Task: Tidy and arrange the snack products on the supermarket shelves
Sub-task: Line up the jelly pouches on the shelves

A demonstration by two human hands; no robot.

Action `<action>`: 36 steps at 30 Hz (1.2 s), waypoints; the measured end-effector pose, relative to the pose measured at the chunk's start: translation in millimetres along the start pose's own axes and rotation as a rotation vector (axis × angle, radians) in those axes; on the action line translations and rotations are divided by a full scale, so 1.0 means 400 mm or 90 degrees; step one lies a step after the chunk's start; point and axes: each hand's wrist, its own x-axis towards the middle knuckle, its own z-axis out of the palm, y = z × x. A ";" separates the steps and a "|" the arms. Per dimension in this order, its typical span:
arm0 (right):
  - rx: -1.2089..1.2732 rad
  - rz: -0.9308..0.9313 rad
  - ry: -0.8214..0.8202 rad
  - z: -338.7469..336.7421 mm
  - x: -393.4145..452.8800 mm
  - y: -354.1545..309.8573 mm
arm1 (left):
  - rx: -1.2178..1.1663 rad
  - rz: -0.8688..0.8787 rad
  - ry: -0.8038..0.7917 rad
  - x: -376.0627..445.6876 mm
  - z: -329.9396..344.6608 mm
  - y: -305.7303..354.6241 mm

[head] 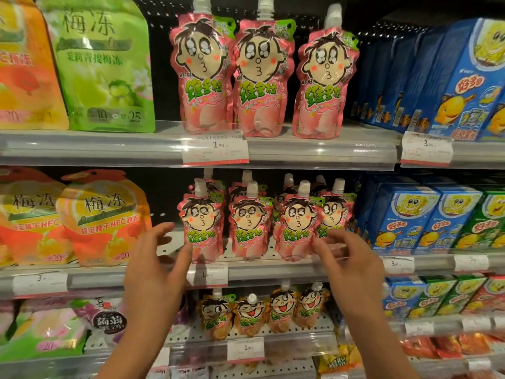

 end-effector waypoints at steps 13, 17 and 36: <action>-0.185 0.056 -0.002 0.099 0.021 -0.012 | 0.119 -0.077 -0.155 0.121 0.030 -0.026; -0.180 0.072 0.002 0.111 0.016 -0.010 | 0.137 -0.079 -0.168 0.129 0.030 -0.024; -0.086 0.099 0.182 0.042 0.037 0.025 | 0.138 -0.076 -0.180 0.114 0.034 -0.006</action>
